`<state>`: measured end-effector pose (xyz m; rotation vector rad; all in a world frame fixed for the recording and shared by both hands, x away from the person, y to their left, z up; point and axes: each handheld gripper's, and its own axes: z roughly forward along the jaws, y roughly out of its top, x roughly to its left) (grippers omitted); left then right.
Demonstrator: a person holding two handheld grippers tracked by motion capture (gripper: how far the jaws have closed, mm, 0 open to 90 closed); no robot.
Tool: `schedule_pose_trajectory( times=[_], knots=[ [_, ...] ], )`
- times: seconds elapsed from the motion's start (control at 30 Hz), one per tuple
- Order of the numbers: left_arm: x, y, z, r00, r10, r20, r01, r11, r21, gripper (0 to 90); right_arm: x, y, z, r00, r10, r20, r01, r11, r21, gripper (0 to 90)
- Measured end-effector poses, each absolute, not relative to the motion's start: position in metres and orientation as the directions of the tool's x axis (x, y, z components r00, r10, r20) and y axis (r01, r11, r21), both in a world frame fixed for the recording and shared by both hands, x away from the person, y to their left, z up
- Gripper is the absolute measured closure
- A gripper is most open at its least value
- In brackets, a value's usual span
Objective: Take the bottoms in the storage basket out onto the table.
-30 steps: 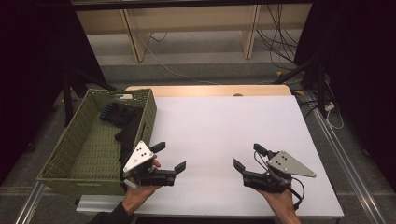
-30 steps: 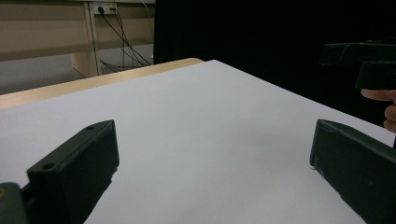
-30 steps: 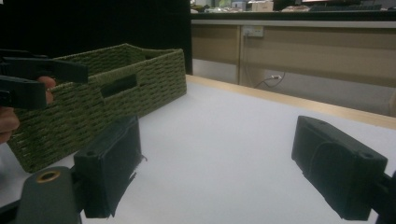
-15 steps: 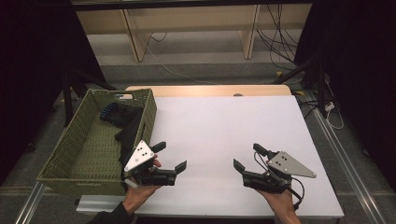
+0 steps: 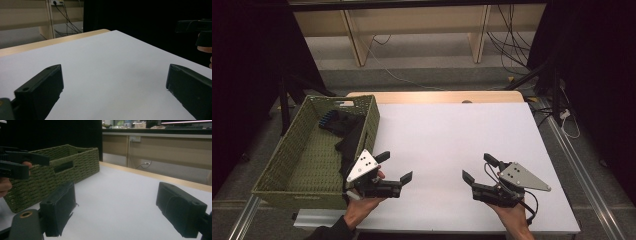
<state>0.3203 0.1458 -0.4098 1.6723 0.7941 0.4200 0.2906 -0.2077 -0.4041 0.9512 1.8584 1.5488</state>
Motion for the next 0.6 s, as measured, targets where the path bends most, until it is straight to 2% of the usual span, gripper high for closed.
schedule_pose_trajectory(
  times=[0.6],
  knots=[
    [0.327, 0.147, -0.397, 0.675, 0.724, -0.14, 0.273, -0.069, 0.96, 0.7, 0.291, -0.207, -0.404, -0.613, 0.789, 0.033, 0.17, 0.091, 0.981, 17.1]
  ],
)
